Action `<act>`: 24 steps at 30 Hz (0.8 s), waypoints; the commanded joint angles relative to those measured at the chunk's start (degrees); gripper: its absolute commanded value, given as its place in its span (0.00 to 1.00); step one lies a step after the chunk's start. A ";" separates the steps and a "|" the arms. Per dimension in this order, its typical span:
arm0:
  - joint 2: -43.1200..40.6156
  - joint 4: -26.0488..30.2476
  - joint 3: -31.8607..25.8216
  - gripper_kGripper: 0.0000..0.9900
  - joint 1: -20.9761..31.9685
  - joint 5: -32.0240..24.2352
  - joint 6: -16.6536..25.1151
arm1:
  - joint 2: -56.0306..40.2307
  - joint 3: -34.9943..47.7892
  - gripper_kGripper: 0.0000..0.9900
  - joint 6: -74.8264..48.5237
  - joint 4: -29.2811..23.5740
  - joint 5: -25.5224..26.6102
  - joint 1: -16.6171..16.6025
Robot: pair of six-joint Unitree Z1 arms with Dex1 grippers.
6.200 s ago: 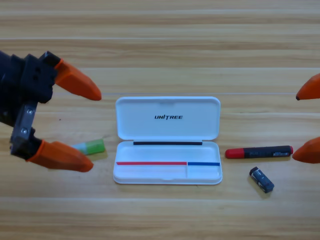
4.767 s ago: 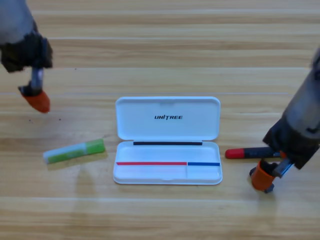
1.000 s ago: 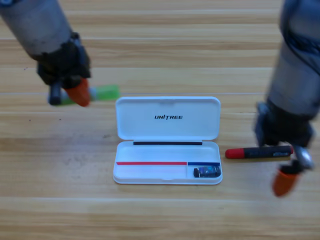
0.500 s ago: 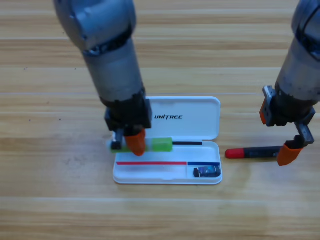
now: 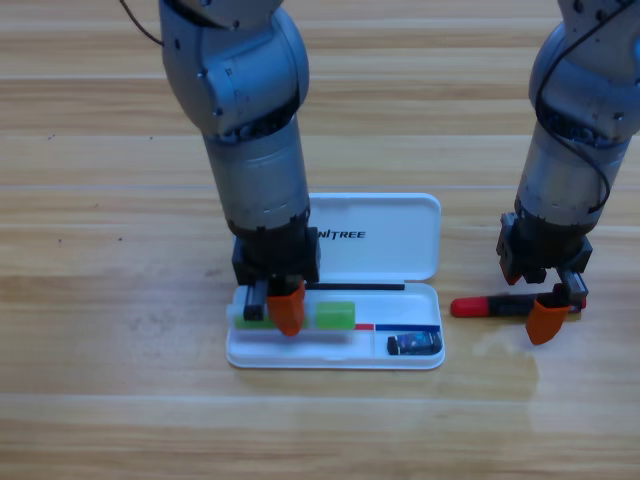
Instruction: Clean up eraser and pencils
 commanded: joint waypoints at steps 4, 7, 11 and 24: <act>4.21 0.13 -0.28 0.00 -1.06 -1.24 -0.01 | 4.78 0.37 0.55 -1.94 -1.73 0.34 -1.68; 4.56 0.04 -0.28 0.00 -1.06 -1.51 -0.10 | 5.14 0.63 0.29 -2.46 -1.73 0.78 -1.68; 4.83 -0.05 -0.28 0.00 -0.97 -1.68 -0.18 | 5.40 0.55 0.15 -2.73 -1.73 2.01 -1.68; 5.27 -0.49 -0.28 0.00 -0.97 -1.68 -0.45 | 1.00 0.81 0.00 0.79 -1.99 -0.89 -1.77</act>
